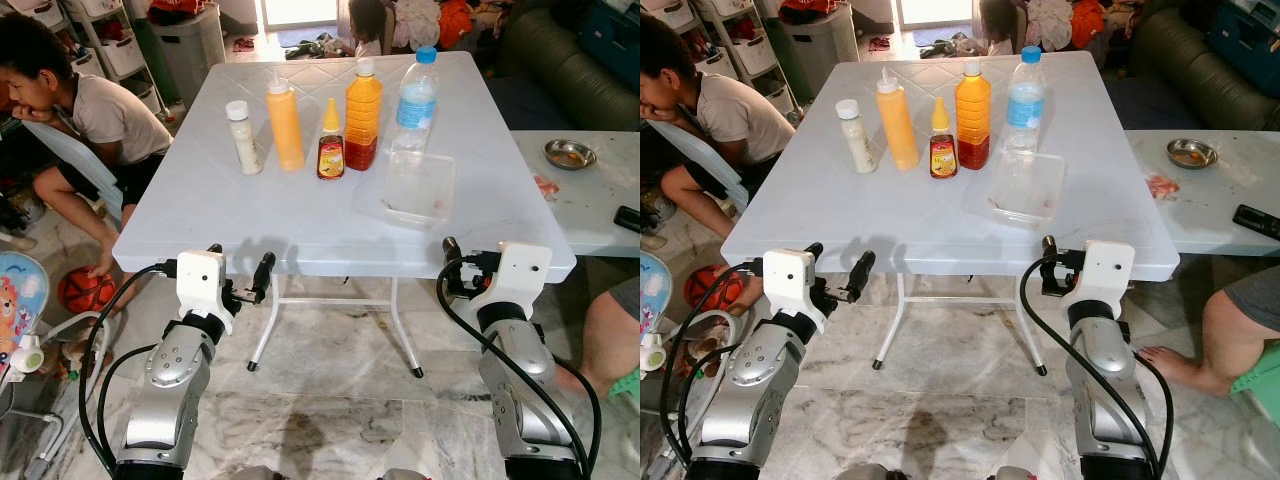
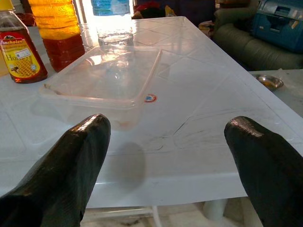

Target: Restocking fridge

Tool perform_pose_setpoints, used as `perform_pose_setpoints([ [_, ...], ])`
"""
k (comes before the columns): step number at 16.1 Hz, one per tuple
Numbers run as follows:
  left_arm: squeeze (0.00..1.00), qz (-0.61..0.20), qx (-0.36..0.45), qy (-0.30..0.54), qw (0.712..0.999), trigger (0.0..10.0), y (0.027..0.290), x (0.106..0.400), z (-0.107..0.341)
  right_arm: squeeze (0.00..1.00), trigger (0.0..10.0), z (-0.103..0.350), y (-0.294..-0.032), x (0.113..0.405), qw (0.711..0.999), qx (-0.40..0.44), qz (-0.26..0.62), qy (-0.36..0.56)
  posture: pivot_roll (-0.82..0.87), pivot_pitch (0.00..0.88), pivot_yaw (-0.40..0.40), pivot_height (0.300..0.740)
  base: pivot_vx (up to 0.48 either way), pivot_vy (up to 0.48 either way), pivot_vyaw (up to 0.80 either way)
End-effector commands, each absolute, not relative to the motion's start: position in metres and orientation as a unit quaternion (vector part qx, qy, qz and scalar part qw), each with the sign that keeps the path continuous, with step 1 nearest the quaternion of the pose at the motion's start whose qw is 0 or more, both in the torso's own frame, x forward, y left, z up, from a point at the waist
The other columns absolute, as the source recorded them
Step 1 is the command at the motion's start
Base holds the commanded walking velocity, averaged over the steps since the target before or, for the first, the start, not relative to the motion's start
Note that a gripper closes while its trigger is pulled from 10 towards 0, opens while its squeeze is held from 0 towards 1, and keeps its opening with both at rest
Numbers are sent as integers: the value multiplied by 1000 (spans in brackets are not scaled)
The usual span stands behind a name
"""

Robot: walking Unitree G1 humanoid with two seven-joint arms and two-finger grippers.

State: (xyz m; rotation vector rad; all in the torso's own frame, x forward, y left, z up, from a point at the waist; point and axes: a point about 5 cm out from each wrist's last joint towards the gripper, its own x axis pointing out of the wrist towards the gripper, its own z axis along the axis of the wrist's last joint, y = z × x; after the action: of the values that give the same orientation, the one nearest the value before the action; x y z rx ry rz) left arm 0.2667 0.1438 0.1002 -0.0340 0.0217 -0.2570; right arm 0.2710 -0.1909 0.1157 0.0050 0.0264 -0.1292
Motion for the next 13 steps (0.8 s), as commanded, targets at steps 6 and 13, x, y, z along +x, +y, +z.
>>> perform_pose_setpoints([
  [6, 0, -124, -10, 12, 992, 10000, 146, 266, 102, 0, 10000, 118, -188, 271, 998, 3, -60, 11, -83, 42, 61, 740, 0, 0, 0],
  [13, 0, -124, -10, 12, 992, 10000, 146, 266, 102, 0, 10000, 118, -188, 271, 998, 3, -60, 11, -83, 42, 61, 740, 0, 0, 0],
])
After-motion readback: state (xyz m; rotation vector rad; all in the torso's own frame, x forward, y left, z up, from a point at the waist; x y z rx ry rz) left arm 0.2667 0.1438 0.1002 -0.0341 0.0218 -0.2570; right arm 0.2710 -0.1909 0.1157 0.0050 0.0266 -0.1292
